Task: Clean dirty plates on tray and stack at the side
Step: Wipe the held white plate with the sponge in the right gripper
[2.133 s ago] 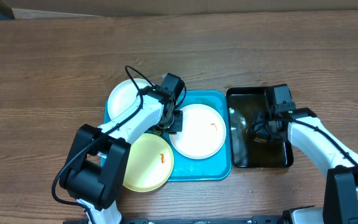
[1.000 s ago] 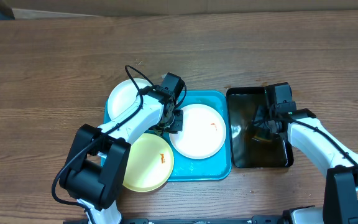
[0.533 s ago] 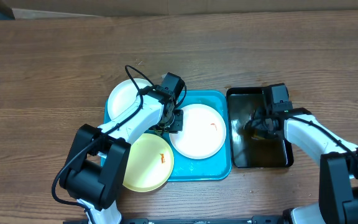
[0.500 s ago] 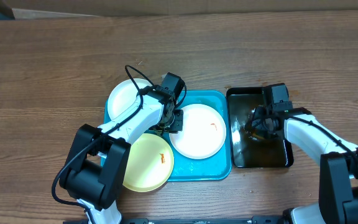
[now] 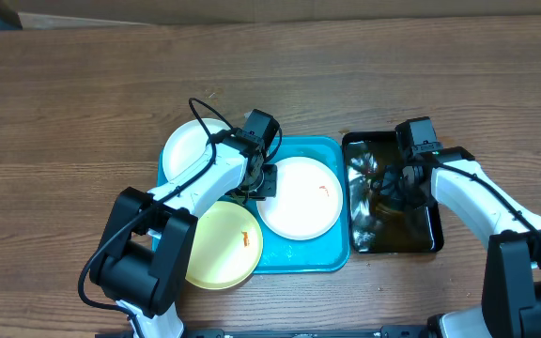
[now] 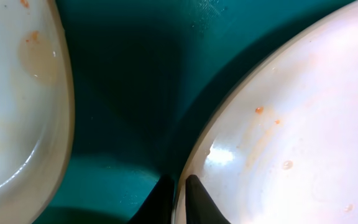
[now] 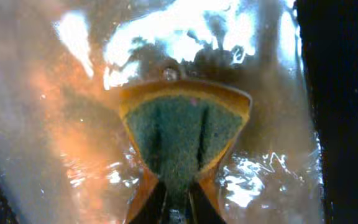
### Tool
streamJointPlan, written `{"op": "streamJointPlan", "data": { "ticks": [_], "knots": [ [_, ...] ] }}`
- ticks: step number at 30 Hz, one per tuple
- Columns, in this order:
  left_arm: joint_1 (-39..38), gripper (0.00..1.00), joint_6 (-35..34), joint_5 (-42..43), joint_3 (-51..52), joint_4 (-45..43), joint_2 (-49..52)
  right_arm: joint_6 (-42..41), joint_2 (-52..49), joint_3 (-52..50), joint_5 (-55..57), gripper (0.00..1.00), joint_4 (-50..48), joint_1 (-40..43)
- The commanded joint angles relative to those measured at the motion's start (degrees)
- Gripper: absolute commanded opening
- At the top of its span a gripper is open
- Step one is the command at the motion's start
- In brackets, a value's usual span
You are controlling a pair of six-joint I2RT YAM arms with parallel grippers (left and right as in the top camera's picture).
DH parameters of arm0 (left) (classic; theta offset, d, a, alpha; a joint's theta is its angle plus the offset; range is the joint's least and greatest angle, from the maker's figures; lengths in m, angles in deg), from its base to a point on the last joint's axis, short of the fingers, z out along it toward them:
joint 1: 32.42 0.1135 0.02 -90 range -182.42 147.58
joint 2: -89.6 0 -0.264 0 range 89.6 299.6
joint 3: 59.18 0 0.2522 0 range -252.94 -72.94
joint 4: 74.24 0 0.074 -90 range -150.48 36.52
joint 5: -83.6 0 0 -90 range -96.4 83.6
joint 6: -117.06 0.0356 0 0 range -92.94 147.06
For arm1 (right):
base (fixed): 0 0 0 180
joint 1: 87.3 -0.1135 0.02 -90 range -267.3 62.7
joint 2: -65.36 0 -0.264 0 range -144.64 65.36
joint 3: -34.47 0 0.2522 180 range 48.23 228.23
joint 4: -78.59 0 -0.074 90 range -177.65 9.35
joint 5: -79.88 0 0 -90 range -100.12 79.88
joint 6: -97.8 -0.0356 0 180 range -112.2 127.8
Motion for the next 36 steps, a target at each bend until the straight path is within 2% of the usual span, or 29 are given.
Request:
{"op": "streamJointPlan", "data": {
  "ticks": [1, 2, 3, 4, 6, 9, 11, 14, 15, 16, 17, 18, 19, 23, 27, 31, 36],
  "knots": [
    [-0.2, 0.10, -0.4, 0.2, 0.2, -0.2, -0.2, 0.0, 0.3, 0.6, -1.5, 0.09, -0.2, 0.1],
    [-0.2, 0.10, -0.4, 0.2, 0.1, 0.0, -0.2, 0.0, 0.3, 0.6, -1.7, 0.31, -0.2, 0.1],
    [-0.2, 0.10, -0.4, 0.2, 0.1, 0.1, -0.2, 0.0, 0.3, 0.6, -1.7, 0.48, 0.0, 0.1],
    [-0.1, 0.10, -0.4, 0.0, 0.1, 0.2, -0.2, 0.0, 0.3, 0.6, -1.7, 0.56, 0.2, 0.1],
    [0.0, 0.10, -0.4, 0.0, 0.1, 0.3, -0.2, 0.0, 0.3, 0.6, -1.7, 0.61, 0.5, 0.1],
    [-0.1, 0.14, -0.4, 0.0, 0.1, 0.2, -0.2, 0.0, 0.3, 0.5, -1.7, 0.62, 0.4, 0.1],
    [-0.1, 0.14, -0.4, 0.0, 0.1, 0.2, -0.2, 0.0, 0.3, -0.1, -1.7, 0.62, -0.5, 0.1],
    [-0.1, 0.14, -0.4, 0.0, 0.2, 0.3, -0.2, 0.0, 0.3, -1.8, -1.7, 0.54, -2.5, 0.0],
    [-0.1, 0.14, -0.4, 0.0, 0.2, 0.2, -0.2, 0.0, 0.3, -2.1, -1.7, 0.43, -2.9, 0.0],
    [-0.1, 0.14, -0.4, 0.0, 0.2, 0.2, -0.2, 0.0, 0.3, -2.3, -1.7, 0.19, -3.0, 0.0],
    [-0.1, 0.12, -0.4, 0.0, 0.2, 0.2, -0.2, 0.0, 0.3, -2.2, -1.7, 0.05, -3.0, 0.0],
    [-0.1, 0.11, -0.4, 0.0, 0.2, 0.2, -0.2, 1.0, 0.6, -1.9, -1.7, 0.04, -2.8, 0.0],
    [0.0, 0.04, -0.9, -0.7, 0.2, 0.4, -0.2, 2.5, 1.1, -0.9, -1.7, 0.04, -1.9, 0.0],
    [-0.1, 0.04, -7.4, -5.8, 0.2, 2.0, -0.2, 4.3, 2.9, 3.1, -1.5, 0.04, 1.9, 0.0],
    [-0.1, 0.04, -9.6, -5.8, 0.2, 2.7, -0.2, 4.5, 4.0, 7.0, -1.6, 0.04, 5.5, 0.0],
    [-0.1, 0.04, -9.3, -5.8, 0.2, 2.9, -0.2, 5.9, 4.1, 8.3, -1.7, 0.04, 7.5, -0.2],
    [-0.1, 0.04, -5.8, -5.8, 0.2, 3.1, -0.2, 6.4, 4.1, 8.3, -2.1, 0.04, 7.6, -2.4]
  ]
}}
